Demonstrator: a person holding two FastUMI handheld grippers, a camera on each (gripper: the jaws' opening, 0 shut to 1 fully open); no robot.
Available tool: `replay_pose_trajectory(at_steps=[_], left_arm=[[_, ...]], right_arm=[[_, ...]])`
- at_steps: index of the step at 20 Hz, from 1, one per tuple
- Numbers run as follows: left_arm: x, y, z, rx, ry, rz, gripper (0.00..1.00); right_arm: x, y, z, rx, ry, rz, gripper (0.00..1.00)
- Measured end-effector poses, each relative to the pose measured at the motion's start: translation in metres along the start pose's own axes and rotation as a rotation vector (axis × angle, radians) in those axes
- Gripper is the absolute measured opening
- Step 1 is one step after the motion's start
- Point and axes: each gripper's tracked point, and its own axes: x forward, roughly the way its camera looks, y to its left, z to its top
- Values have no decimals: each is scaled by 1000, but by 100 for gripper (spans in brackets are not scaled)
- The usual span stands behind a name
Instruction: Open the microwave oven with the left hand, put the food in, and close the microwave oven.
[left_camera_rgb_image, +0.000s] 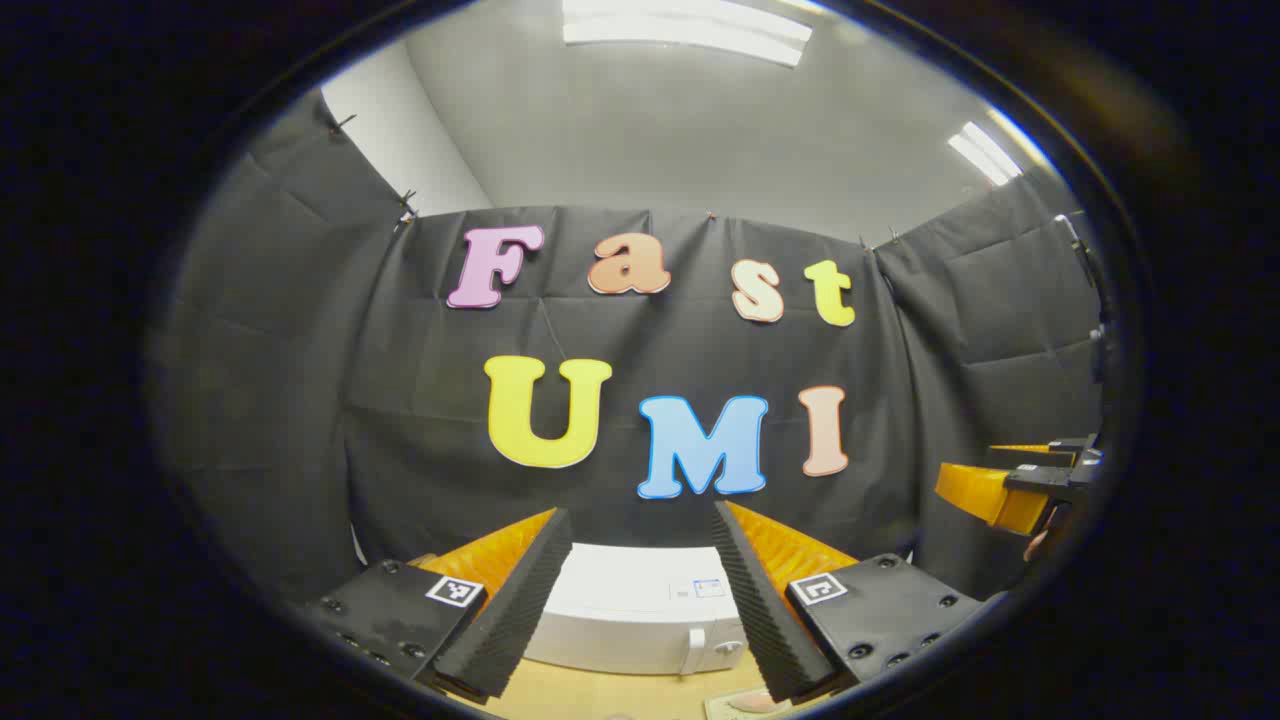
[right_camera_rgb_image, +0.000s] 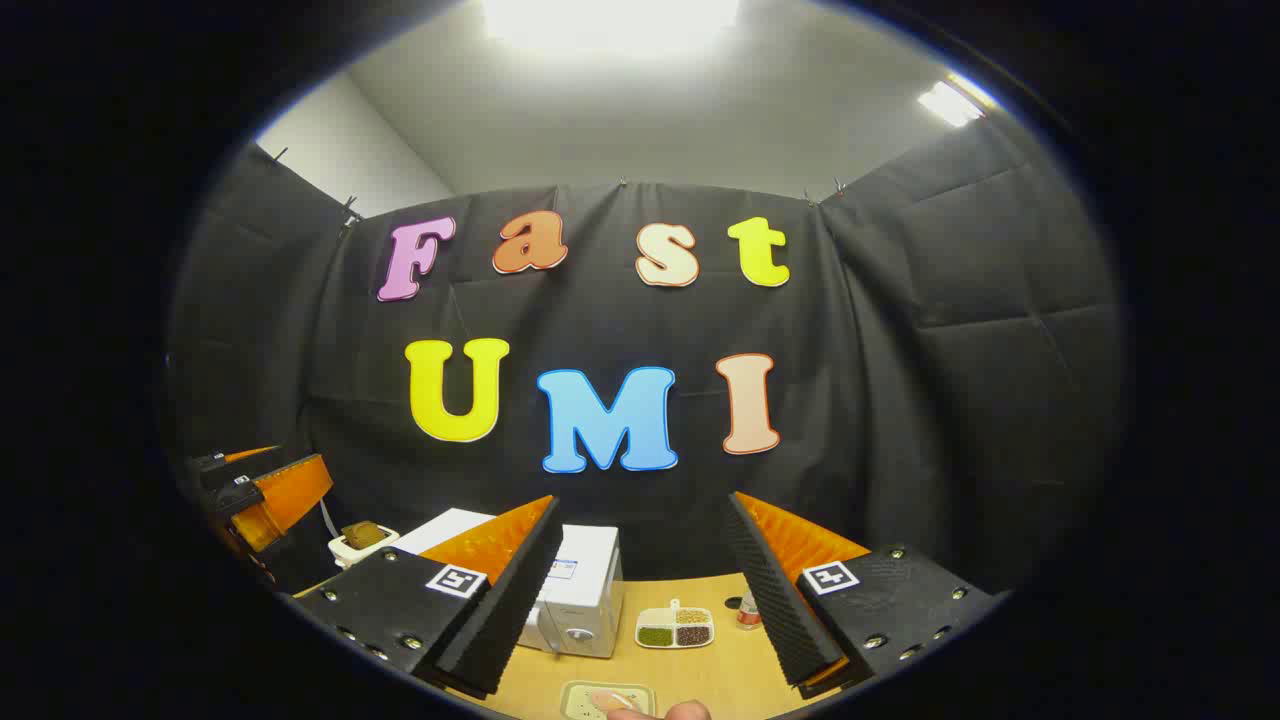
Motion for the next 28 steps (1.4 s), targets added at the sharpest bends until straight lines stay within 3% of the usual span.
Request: replay_pose_trajectory(at_steps=[7,12,13,15,21,22,28], left_arm=[[11,-9,2,17,-13,-28,96],[15,-27,3,-60,-25,-117,98],[14,-26,6,-61,-36,-115,94],[15,-24,6,-46,-44,-103,95],[22,-33,-21,-79,-53,-81,96],[24,-34,-30,-77,-54,-79,93],[49,-49,-104,-52,19,-103,96]], right_arm=[[6,-7,14,62,-53,-18,99],[11,-11,10,40,-39,-30,99],[10,-13,10,34,-41,-37,99],[9,-16,13,30,-54,-40,99],[5,-28,-1,7,-33,-51,99],[4,-29,-7,3,-17,-53,99],[-6,-60,-36,-13,49,-129,99]])
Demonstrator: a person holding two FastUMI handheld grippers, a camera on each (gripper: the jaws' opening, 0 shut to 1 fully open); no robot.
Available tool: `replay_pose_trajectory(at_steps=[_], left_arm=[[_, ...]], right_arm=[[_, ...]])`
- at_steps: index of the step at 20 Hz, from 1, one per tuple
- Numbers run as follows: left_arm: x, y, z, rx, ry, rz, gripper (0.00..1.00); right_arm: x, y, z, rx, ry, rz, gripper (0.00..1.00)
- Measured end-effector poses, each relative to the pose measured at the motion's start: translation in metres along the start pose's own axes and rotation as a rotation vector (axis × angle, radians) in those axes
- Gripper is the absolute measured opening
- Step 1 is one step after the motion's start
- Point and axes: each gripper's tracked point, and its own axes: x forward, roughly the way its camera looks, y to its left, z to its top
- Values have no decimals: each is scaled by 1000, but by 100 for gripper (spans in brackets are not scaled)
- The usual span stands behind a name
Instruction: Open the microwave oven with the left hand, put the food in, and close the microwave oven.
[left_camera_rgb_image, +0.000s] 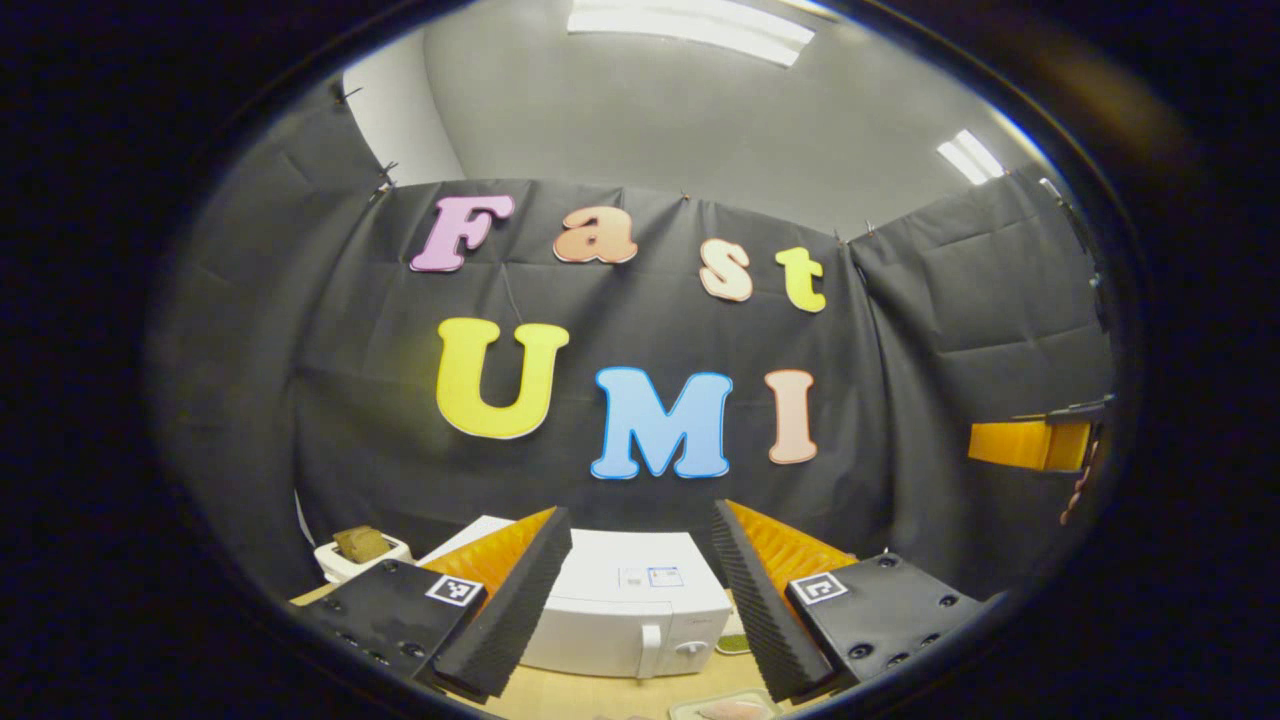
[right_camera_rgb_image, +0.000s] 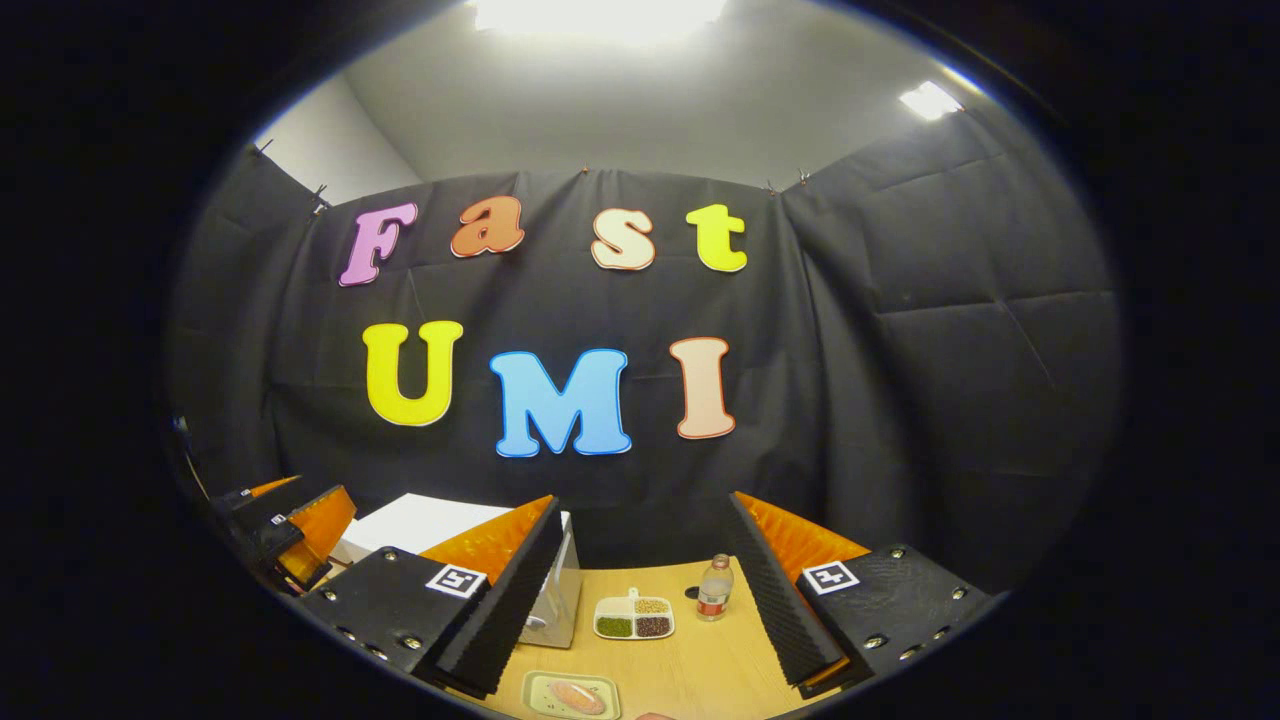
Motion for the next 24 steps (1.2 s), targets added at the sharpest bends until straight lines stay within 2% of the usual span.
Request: replay_pose_trajectory(at_steps=[1,2,5,7,9,12,13,14,16,18,19,20,21,24], left_arm=[[5,-4,-13,1,5,-11,93],[11,-6,-28,5,12,-18,96],[21,-11,-72,32,29,-33,96],[27,-16,-91,64,27,-40,92],[35,-21,-117,88,59,-47,96],[49,-21,-155,80,105,-45,99],[54,-18,-167,82,126,-35,96],[60,-16,-184,78,149,-31,99],[73,-11,-217,67,204,-18,96],[82,-4,-249,61,265,1,98],[85,-2,-260,47,282,6,99],[88,-1,-270,36,300,8,93],[91,-2,-277,33,315,4,96],[101,-3,-294,56,339,0,95]], right_arm=[[-1,-8,-1,-3,-3,-21,99],[-3,-12,1,-1,-10,-34,99],[-6,-23,3,0,-21,-58,99],[-6,-27,3,-12,-19,-63,99],[-5,-26,3,-23,-15,-59,99],[-5,-25,5,-33,-21,-57,99],[-5,-25,5,-35,-22,-56,99],[-4,-25,5,-38,-22,-53,99],[-3,-26,3,-48,-16,-54,99],[0,-31,2,-57,-5,-63,99],[1,-34,1,-59,-1,-70,99],[1,-36,0,-61,5,-76,99],[2,-38,-3,-64,13,-82,99],[6,-41,-5,-69,28,-88,99]])
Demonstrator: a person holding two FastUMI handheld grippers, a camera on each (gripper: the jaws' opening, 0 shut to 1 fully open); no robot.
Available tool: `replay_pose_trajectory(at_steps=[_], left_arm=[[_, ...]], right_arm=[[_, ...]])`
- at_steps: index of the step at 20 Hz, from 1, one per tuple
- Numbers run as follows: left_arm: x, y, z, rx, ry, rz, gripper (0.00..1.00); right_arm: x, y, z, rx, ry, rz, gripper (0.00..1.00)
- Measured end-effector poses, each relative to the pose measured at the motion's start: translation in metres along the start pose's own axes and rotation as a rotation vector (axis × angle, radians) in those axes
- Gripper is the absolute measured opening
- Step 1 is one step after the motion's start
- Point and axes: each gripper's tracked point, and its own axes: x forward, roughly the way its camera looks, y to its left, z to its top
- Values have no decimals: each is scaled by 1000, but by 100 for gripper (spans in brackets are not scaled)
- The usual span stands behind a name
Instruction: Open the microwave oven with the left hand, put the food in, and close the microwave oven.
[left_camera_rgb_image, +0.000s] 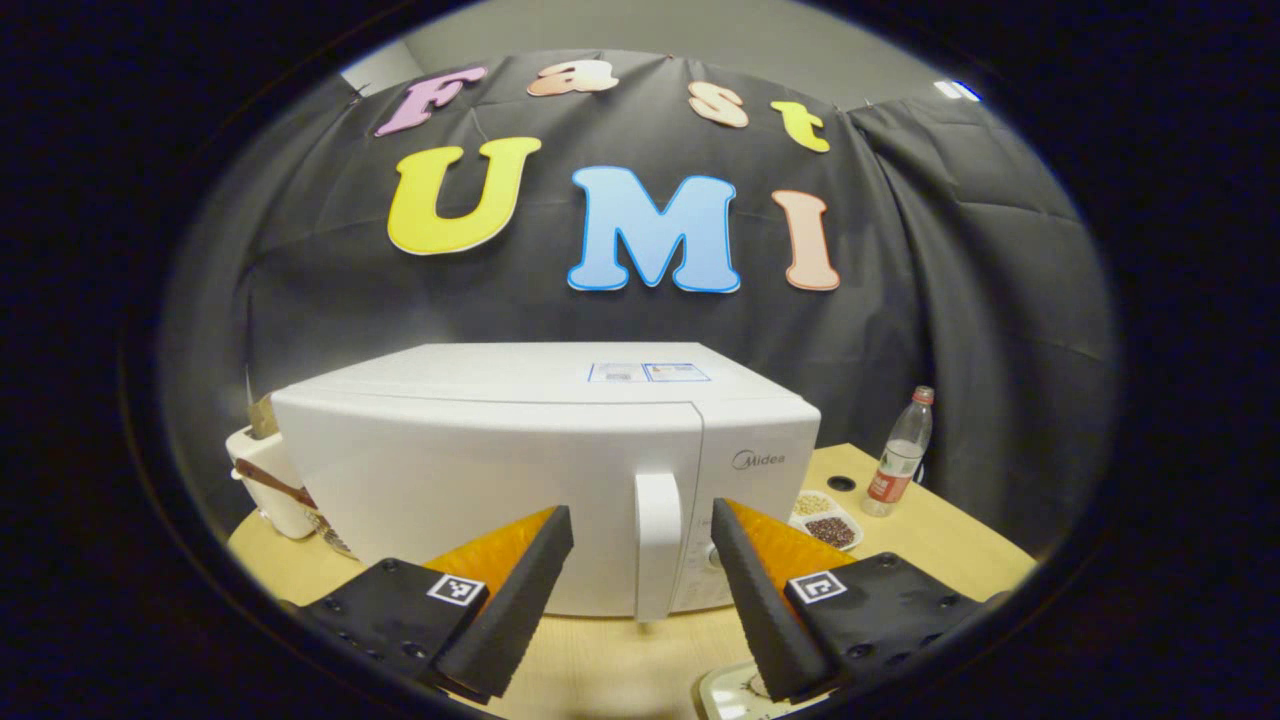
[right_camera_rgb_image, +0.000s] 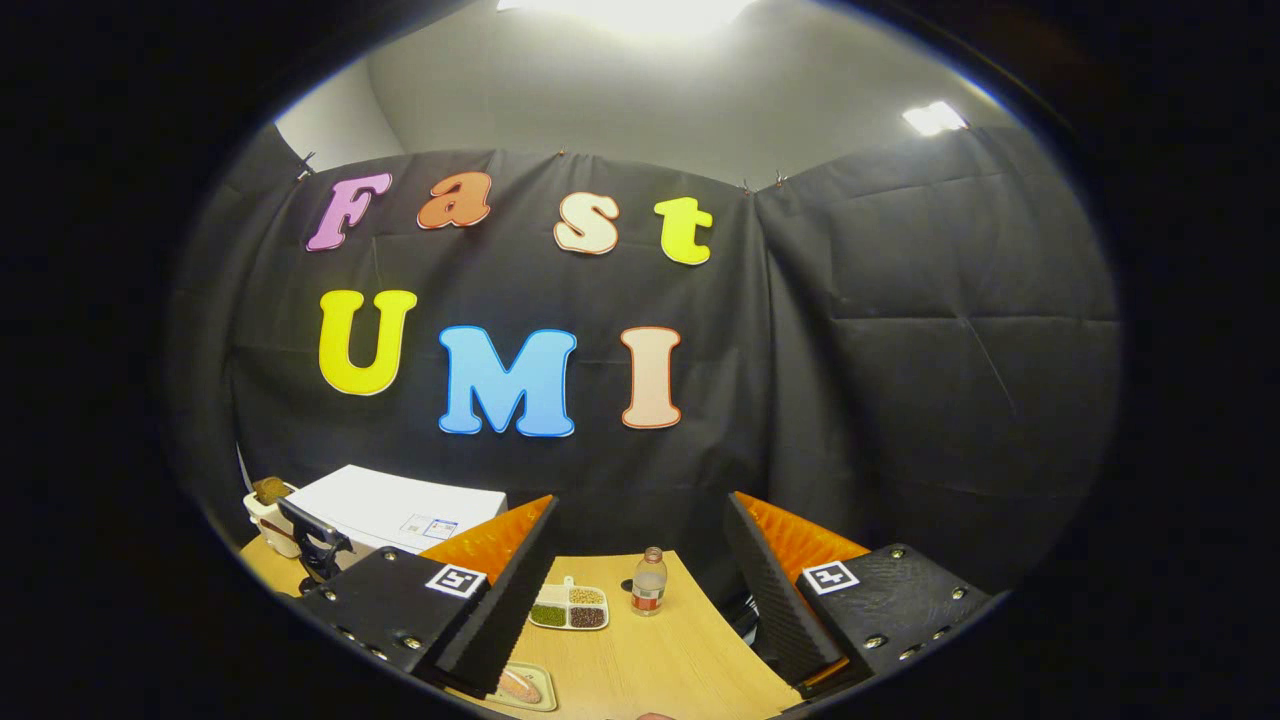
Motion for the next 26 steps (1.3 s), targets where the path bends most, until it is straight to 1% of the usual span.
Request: replay_pose_trajectory(at_steps=[3,5,7,8,9,11,14,16,18,19,20,21,23,24,26], left_arm=[[16,3,-19,-13,46,8,89],[21,-1,-27,-18,71,-3,74],[24,-10,-26,-3,68,-31,64],[23,-13,-24,20,62,-29,46],[15,-12,-20,36,61,-23,35],[22,-12,-26,10,65,-30,30],[20,-12,-23,30,73,-28,18],[23,-12,-23,39,82,-20,14],[18,-13,-22,33,98,-29,12],[19,-13,-22,42,105,-30,14],[17,-13,-23,53,115,-29,12],[7,-12,-26,53,131,-22,12],[-25,-9,-32,86,117,-27,12],[-41,-5,-36,97,123,-37,12],[-69,3,-44,82,135,-63,12]], right_arm=[[4,2,1,-14,-1,4,99],[6,7,2,-30,-2,15,99],[7,12,2,-45,3,28,99],[8,14,2,-50,5,33,99],[8,16,1,-52,6,40,98],[8,17,1,-54,7,45,97],[8,17,0,-40,10,43,97],[6,15,0,-33,10,40,97],[6,14,-1,-33,10,38,97],[6,12,-2,-33,10,34,97],[7,12,-2,-27,10,32,97],[6,12,-2,-19,11,30,97],[7,12,-4,-1,9,26,97],[8,15,-7,14,16,36,97],[9,28,-15,50,40,69,97]])
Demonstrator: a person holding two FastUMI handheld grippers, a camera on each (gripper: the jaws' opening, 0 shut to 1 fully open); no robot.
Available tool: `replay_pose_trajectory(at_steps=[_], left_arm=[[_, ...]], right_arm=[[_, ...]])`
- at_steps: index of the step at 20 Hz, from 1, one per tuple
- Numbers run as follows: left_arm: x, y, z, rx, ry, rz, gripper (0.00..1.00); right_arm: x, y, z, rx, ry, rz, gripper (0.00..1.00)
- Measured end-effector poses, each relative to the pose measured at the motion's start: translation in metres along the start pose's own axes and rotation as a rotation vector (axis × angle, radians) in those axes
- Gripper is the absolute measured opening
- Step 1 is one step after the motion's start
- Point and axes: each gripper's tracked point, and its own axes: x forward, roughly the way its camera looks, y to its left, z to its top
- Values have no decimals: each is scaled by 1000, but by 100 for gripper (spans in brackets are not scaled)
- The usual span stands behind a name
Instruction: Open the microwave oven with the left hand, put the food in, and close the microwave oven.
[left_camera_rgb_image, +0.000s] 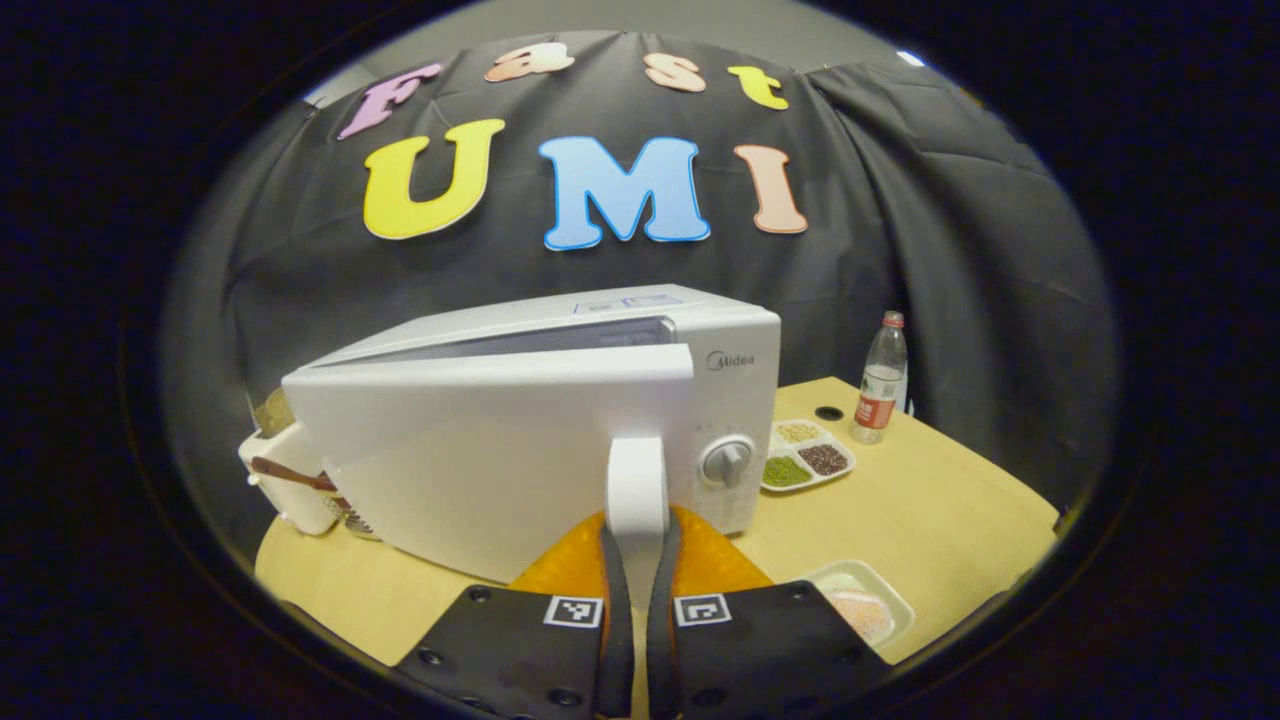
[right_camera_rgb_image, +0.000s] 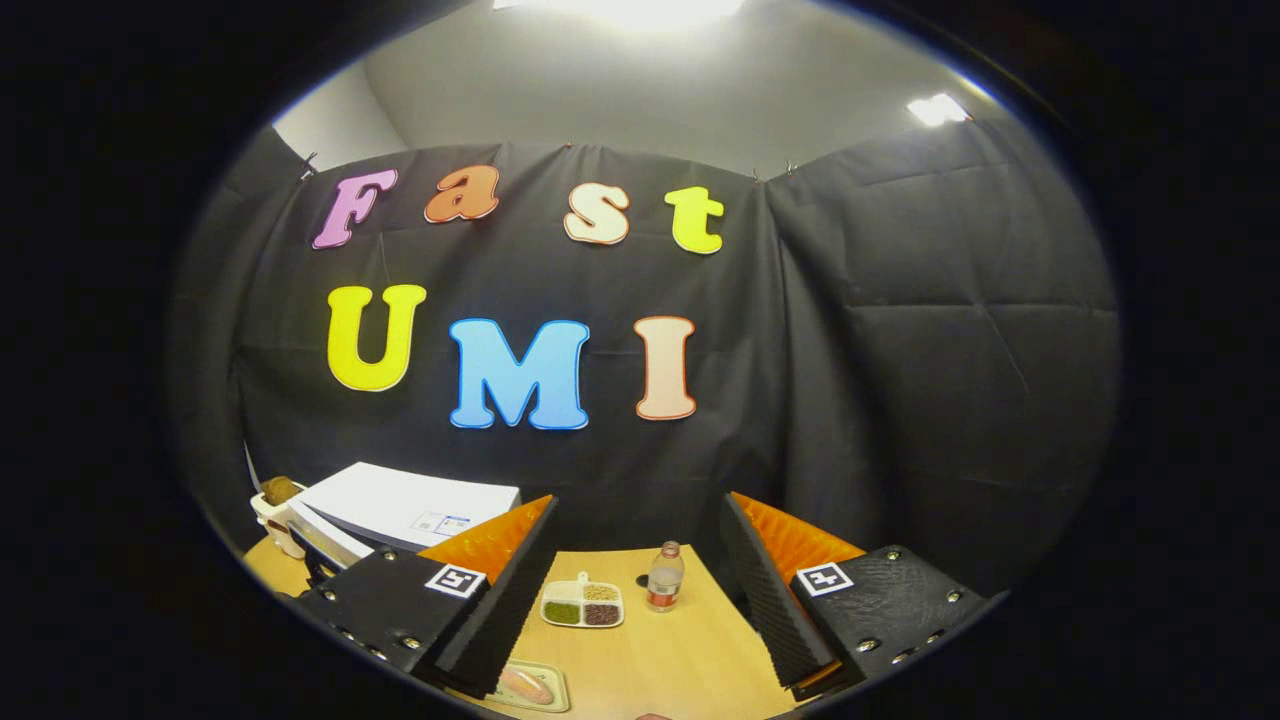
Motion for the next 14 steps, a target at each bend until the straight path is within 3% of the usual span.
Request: replay_pose_trajectory(at_steps=[5,10,14], left_arm=[[-49,16,-18,3,12,-23,12],[-90,39,-35,18,22,-17,13],[-128,64,-49,30,33,18,19]], right_arm=[[0,31,-12,88,48,70,98],[-9,63,-16,76,56,132,98],[-17,91,-15,51,48,190,98]])
